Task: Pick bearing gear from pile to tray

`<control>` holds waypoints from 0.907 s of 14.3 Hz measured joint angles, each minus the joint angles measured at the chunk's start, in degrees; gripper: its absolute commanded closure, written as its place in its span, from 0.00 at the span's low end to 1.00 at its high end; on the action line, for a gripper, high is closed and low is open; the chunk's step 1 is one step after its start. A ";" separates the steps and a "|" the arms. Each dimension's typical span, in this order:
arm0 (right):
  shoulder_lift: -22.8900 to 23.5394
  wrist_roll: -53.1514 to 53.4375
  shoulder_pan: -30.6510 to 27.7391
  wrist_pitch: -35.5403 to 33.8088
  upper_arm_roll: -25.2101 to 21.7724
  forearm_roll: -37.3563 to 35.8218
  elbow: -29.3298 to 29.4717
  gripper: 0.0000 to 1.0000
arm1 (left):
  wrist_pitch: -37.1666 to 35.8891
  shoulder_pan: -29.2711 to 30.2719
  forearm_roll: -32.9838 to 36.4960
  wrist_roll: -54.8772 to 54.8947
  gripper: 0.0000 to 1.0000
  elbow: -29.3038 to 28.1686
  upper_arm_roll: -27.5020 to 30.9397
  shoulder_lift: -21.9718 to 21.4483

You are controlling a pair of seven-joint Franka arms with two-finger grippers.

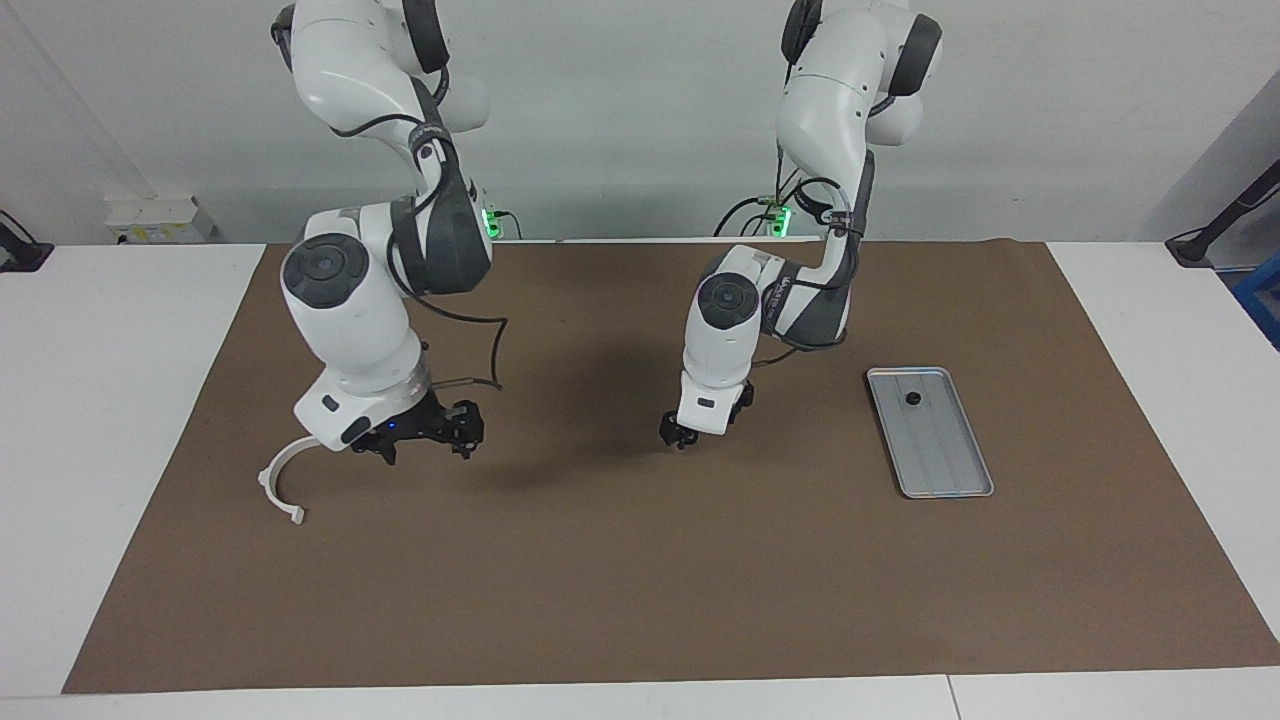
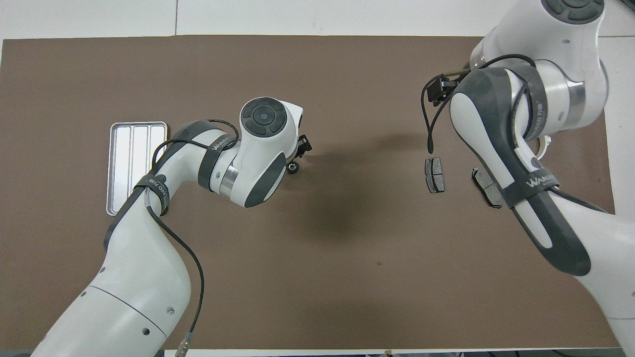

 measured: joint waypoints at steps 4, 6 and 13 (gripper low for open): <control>-9.36 -7.96 -1.69 -0.18 -2.06 0.00 -7.33 0.00 | 3.79 -0.19 0.21 -1.99 0.12 0.15 0.08 1.61; -14.90 -10.19 -2.66 -2.04 -2.17 0.00 -10.43 0.00 | 4.39 -0.35 0.24 -2.49 0.14 -0.05 0.04 2.23; -26.76 -8.91 -2.37 -16.37 -1.94 0.15 -12.62 0.00 | 4.26 -1.48 0.27 -3.66 0.14 -1.03 0.05 2.31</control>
